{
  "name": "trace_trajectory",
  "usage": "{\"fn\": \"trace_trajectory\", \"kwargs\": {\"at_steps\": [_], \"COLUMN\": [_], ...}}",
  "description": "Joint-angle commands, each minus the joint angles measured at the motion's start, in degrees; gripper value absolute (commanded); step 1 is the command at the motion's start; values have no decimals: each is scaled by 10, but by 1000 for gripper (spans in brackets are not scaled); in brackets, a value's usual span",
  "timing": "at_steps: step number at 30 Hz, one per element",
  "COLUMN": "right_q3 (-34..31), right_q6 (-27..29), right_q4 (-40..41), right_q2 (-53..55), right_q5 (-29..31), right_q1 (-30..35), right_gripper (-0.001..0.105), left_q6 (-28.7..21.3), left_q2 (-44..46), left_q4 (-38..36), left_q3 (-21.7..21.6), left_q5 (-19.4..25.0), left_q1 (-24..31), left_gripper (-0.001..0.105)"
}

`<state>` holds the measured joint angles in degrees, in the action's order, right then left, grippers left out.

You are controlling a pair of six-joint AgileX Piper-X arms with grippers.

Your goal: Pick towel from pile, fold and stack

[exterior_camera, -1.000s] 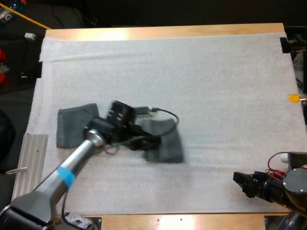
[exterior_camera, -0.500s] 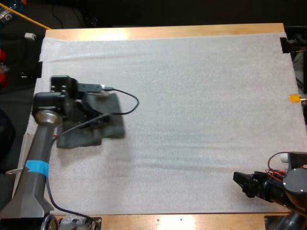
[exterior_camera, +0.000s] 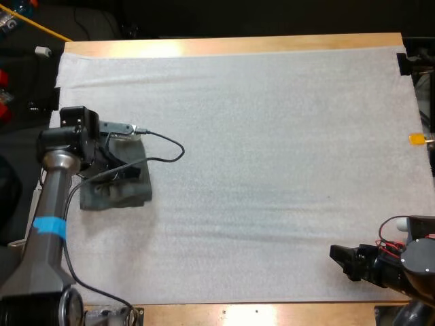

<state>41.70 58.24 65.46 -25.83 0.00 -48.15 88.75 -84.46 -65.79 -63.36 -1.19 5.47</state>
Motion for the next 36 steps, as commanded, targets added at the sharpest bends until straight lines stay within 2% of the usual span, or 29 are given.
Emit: {"fn": "trace_trajectory", "kwargs": {"at_steps": [1,9,20,22,25,30,32,34,36], "right_q3": [3,3,3,3,3,3,3,3,3], "right_q6": [7,7,0,0,0,0,0,0,0], "right_q4": [4,4,4,4,4,4,2,2,2], "right_q2": [2,2,2,2,2,2,2,2,2], "right_q5": [0,0,-33,-33,-33,-33,-33,-33,-33], "right_q1": [-1,-1,-1,-1,-1,-1,-1,-1,-1], "right_gripper": [66,66,66,66,66,66,66,66,66], "left_q6": [-4,-4,-17,-17,-17,-7,-3,2,15], "left_q2": [-4,-11,-11,-11,-11,-11,-11,-11,-11], "left_q4": [-7,15,29,29,29,29,29,29,27], "left_q3": [-2,-2,-2,-2,-2,-2,-2,-2,-3], "left_q5": [26,111,122,122,129,188,218,271,288], "left_q1": [1,1,1,1,1,1,1,1,1], "left_gripper": [0,0,0,3,19,56,62,63,63]}}
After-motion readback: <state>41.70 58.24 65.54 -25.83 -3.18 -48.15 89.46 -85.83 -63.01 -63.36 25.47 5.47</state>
